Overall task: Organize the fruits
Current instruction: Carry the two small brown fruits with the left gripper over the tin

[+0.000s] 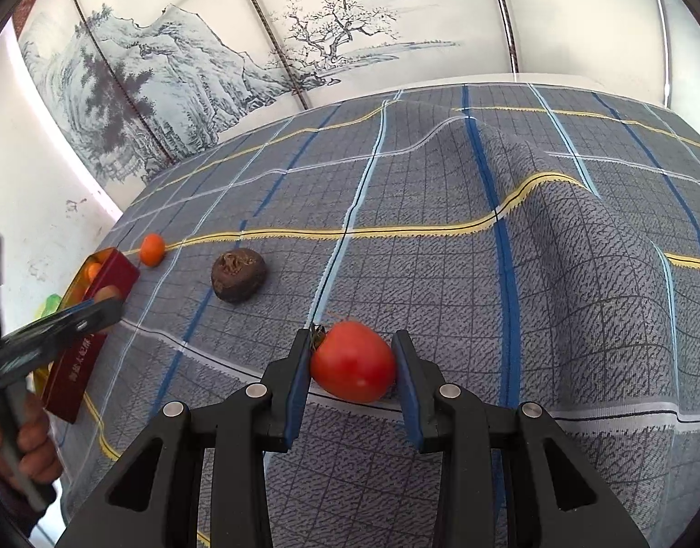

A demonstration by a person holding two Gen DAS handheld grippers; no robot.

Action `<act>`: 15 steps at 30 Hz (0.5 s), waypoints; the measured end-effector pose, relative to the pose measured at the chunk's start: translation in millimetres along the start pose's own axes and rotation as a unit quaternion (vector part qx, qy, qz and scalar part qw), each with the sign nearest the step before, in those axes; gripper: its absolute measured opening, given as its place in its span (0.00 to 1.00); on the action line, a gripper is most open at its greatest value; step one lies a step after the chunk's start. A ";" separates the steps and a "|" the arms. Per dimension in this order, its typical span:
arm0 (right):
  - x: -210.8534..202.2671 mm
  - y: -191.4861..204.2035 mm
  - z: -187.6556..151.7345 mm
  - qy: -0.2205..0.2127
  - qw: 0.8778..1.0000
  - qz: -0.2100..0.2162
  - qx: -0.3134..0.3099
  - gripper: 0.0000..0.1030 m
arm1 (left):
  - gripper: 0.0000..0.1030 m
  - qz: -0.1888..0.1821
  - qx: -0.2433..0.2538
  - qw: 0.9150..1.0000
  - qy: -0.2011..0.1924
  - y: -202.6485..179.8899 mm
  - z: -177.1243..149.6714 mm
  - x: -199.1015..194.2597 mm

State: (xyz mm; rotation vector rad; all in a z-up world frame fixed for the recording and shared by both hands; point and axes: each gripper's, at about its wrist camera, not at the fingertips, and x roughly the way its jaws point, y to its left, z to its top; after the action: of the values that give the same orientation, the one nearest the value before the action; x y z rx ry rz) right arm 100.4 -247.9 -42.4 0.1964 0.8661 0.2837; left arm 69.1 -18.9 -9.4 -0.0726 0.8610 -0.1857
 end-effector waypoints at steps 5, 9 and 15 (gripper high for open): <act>1.1 4.8 0.4 0.001 1.000 -0.015 -0.009 0.35 | 0.39 0.004 0.013 1.000 -0.012 -6.3 -14.3 -29.8; 2.2 8.1 0.2 0.003 0.999 -0.029 -0.018 0.35 | 0.39 0.009 0.015 1.000 -0.020 -4.6 -22.1 -47.1; 4.4 14.1 0.3 0.005 0.998 -0.047 -0.032 0.35 | 0.39 0.013 0.007 1.000 -0.028 6.5 -28.1 -67.5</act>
State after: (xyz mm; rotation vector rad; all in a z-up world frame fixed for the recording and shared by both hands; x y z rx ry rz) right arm 101.0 -233.2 -41.4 0.0953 0.8723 0.2248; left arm 5.6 0.7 21.9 -0.0534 0.8048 -0.1644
